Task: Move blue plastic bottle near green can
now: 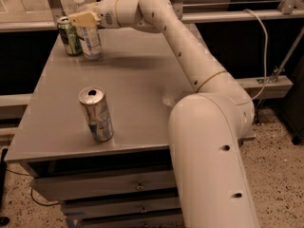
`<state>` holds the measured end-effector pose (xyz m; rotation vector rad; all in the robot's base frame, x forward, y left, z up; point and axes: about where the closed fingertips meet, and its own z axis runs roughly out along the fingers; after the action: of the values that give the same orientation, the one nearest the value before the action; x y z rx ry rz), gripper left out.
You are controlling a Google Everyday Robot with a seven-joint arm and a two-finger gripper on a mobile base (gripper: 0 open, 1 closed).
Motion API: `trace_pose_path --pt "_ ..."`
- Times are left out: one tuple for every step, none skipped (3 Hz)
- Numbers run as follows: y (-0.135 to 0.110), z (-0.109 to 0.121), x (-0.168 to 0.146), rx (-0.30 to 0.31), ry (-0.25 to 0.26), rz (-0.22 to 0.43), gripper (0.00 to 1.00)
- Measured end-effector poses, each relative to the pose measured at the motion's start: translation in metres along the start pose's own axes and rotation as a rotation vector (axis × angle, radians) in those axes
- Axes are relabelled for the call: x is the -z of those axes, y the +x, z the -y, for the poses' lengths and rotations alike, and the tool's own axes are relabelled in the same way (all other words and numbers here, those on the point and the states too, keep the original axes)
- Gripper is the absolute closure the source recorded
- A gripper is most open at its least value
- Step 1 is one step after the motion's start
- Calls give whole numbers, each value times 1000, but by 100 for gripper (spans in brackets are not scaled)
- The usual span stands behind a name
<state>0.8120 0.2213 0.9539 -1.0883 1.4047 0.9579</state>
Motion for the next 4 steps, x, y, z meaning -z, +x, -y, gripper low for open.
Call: trace_pose_path --pt "2 5 2 2 17 5 36" --pt "2 8 5 5 27 8 12" --pt "3 9 5 3 28 9 0" --pt "3 9 6 3 28 10 0"
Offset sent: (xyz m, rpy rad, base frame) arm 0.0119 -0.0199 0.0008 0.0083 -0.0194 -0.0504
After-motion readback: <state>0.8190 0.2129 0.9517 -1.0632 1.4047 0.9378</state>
